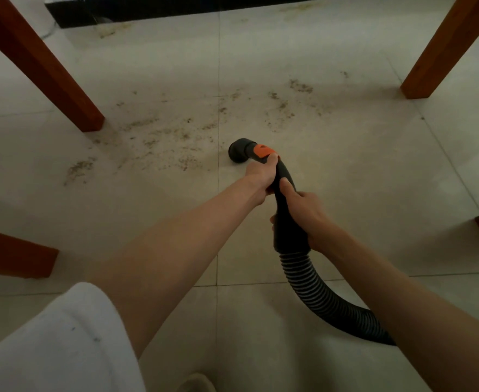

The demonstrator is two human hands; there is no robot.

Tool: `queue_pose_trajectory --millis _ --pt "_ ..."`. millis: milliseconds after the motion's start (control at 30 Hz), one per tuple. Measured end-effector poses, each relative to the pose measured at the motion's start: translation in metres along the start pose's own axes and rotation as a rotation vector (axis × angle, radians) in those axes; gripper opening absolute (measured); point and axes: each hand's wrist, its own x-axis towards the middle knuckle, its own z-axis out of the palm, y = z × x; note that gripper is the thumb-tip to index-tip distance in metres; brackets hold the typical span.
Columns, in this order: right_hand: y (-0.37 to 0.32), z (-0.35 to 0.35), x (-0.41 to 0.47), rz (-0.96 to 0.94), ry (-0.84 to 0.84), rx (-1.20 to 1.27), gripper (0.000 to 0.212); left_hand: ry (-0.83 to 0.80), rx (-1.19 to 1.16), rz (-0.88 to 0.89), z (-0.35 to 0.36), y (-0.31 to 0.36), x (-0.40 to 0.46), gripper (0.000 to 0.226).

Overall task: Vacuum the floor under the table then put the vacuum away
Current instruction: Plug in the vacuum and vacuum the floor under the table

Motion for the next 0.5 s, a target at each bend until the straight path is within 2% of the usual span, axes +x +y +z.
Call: queue_pose_trajectory --millis 500 --pt "-0.021 0.016 0.036 -0.033 -0.022 -0.05 0.048 0.066 -0.021 0.005 -0.019 0.019 0.037 0.045"
